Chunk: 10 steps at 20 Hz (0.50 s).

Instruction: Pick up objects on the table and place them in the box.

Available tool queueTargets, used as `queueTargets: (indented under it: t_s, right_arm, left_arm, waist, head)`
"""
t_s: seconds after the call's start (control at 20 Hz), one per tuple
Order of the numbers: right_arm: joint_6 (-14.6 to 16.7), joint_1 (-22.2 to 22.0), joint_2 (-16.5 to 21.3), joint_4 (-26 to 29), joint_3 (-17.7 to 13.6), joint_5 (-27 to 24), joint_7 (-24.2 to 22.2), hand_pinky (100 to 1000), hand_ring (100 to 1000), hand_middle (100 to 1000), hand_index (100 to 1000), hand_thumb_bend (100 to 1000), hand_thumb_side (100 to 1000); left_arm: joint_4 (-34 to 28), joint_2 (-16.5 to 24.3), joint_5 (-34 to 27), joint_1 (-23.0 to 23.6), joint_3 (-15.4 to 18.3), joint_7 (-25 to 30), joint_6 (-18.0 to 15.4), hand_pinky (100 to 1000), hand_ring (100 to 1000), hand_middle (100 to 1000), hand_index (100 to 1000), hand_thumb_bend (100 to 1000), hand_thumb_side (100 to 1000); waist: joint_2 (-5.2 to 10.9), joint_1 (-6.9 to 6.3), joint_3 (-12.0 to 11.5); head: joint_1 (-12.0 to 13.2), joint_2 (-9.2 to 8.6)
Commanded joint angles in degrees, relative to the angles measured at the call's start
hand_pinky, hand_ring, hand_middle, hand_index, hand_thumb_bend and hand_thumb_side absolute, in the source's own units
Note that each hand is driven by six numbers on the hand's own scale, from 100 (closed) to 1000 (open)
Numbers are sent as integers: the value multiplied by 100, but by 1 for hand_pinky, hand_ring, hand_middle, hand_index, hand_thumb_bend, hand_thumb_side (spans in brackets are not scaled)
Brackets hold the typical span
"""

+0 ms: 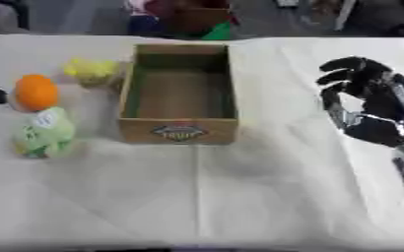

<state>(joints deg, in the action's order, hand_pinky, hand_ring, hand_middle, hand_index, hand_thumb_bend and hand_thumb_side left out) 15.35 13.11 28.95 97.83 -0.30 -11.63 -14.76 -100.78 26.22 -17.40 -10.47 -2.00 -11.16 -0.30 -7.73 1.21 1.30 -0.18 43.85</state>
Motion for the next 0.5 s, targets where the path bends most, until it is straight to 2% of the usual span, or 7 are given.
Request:
queueTargets:
  t_s: [0.05, 0.1, 0.5]
  right_arm:
    - [-13, 64, 100, 64, -28, 34, 27, 608, 703, 719, 765, 131, 123]
    - [-21, 62, 98, 62, -28, 31, 26, 608, 702, 719, 759, 100, 131]
    - [-83, 57, 99, 57, -31, -11, 44, 608, 702, 718, 754, 100, 139]
  left_arm:
    - [-120, 110, 13, -40, 10, -6, -2, 626, 567, 547, 682, 151, 307]
    - [-119, 112, 13, -40, 9, -5, -1, 626, 567, 547, 681, 151, 307]
    - [-113, 108, 11, -40, 4, -3, -1, 626, 567, 547, 681, 152, 307]
  waist:
    - [55, -6, 3]
    - [54, -5, 2]
    - [55, -5, 6]
  head:
    - [-16, 27]
    - [-21, 27]
    - [-29, 27]
